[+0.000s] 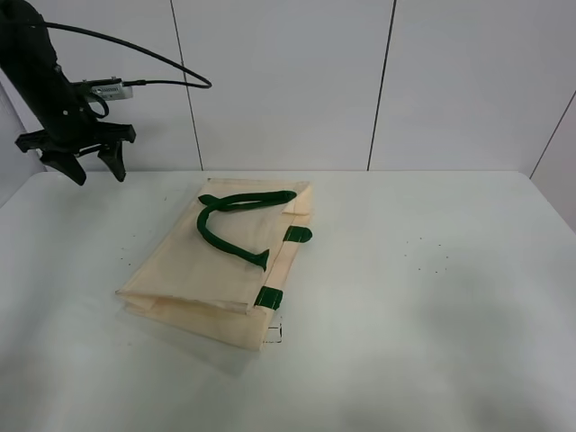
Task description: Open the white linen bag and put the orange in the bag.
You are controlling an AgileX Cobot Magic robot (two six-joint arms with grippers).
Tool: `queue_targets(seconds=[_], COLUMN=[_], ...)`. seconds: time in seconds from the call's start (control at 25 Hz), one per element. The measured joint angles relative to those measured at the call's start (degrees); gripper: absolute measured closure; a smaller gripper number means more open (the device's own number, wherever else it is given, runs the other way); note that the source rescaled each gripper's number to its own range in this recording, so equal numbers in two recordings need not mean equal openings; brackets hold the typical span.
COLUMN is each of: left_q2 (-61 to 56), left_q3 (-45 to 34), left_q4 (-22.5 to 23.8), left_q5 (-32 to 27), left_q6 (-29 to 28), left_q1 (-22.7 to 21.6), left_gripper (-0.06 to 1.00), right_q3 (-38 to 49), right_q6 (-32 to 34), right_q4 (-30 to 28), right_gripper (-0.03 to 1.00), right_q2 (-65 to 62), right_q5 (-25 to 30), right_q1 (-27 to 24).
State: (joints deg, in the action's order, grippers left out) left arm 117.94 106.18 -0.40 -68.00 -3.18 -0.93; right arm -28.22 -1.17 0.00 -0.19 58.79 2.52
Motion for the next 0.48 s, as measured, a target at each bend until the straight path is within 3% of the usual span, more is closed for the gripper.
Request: queue_targets(seconds=[0.48], left_q2=[-39.5], left_q3=[-42.1], left_q4=[0.4], left_q5=[0.0], left_q6=[-0.4], left_q1=[0.0], left_gripper=[0.1], right_q3=[0.0], right_q6=[0.0], right_q4=[0.0], right_gripper=[-0.03], right_q2=[0.0], right_q5=[0.0], right_q1=[0.0])
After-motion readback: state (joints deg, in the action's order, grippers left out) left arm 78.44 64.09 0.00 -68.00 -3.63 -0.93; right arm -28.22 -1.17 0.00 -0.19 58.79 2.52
